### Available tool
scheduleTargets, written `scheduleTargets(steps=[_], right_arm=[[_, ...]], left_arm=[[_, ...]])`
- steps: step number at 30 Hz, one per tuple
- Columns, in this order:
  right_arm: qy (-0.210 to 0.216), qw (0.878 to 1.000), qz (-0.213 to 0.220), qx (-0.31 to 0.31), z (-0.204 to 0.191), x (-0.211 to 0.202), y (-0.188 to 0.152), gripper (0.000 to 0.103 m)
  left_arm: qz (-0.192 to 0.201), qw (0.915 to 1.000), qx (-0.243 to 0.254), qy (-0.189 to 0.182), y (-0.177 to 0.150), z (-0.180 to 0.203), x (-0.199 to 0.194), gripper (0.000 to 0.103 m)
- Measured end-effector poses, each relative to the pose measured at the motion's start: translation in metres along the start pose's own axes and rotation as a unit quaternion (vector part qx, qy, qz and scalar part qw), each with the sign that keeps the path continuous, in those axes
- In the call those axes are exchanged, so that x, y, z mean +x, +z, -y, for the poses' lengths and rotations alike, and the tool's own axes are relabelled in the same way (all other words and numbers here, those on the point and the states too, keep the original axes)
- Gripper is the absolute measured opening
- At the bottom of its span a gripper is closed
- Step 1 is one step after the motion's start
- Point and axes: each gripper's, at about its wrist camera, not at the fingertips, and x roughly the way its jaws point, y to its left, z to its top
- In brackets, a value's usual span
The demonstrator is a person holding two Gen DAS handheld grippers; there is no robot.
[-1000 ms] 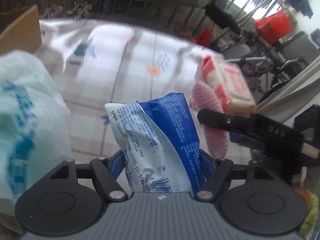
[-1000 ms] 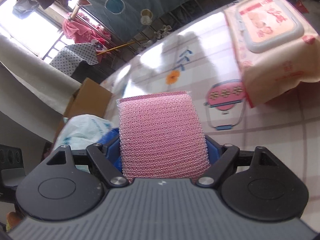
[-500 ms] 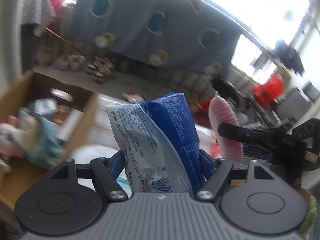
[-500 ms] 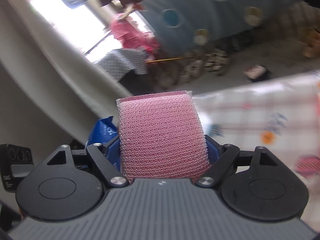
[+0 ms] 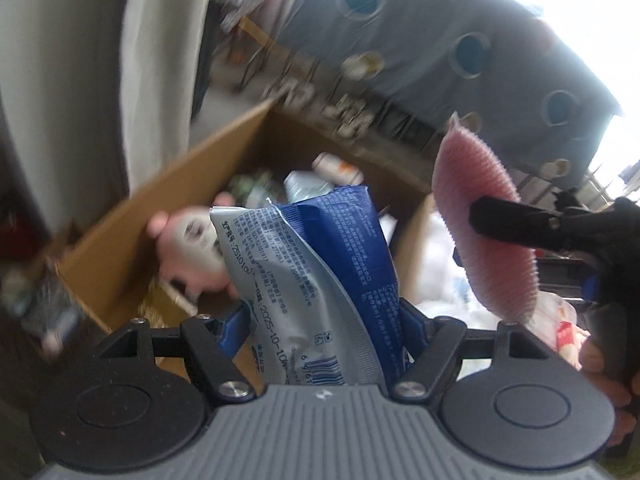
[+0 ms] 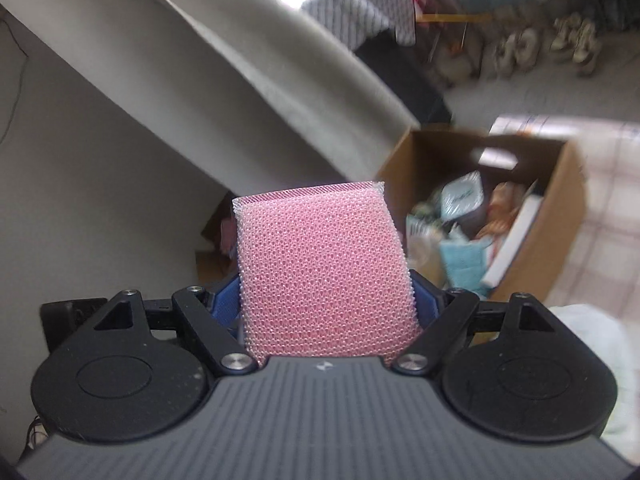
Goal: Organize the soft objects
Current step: 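Carry the wipes pack and pink sponge in both tools to the box, then open the left tool to drop the wipes pack into the box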
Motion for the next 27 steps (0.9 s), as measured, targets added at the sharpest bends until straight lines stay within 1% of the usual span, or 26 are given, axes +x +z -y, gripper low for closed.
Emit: scheduleTargets(steps=[3,5,8,10,14,18,21,25,27], right_arm=[[-0.013,0.999,-0.026,0.012,0.003,0.031,-0.002,0.082],[-0.023,0.999,-0.035,0.015,0.005,0.040,-0.006,0.082],[-0.036,0.998,-0.041,0.020,0.009,0.046,-0.008,0.082],[-0.043,0.998,-0.044,0.020,0.020,0.045,-0.009,0.082],[-0.051,0.997,-0.050,0.020,0.030,0.041,-0.007,0.082],[-0.056,0.996,-0.059,0.021,0.040,0.050,-0.003,0.083],[-0.047,0.996,-0.070,0.030,0.044,0.058,-0.002,0.084],[-0.025,0.995,-0.081,0.053,0.048,0.066,-0.009,0.084],[-0.010,0.994,-0.087,0.071,0.051,0.069,-0.013,0.085]], left_arm=[[-0.032,0.9992,-0.023,0.004,-0.001,-0.018,0.030,0.075],[-0.048,0.9983,-0.031,0.006,-0.003,-0.025,0.047,0.075],[-0.077,0.9961,-0.043,0.006,-0.007,-0.043,0.065,0.075],[-0.087,0.9949,-0.049,0.010,-0.008,-0.047,0.076,0.076],[-0.103,0.9931,-0.045,0.033,-0.011,-0.051,0.090,0.076],[-0.129,0.9895,-0.040,0.053,-0.012,-0.054,0.101,0.076],[-0.132,0.9895,-0.033,0.049,-0.015,-0.058,0.102,0.077],[-0.117,0.9915,-0.041,0.038,-0.014,-0.058,0.092,0.077],[-0.104,0.9931,-0.044,0.033,-0.013,-0.059,0.081,0.077]])
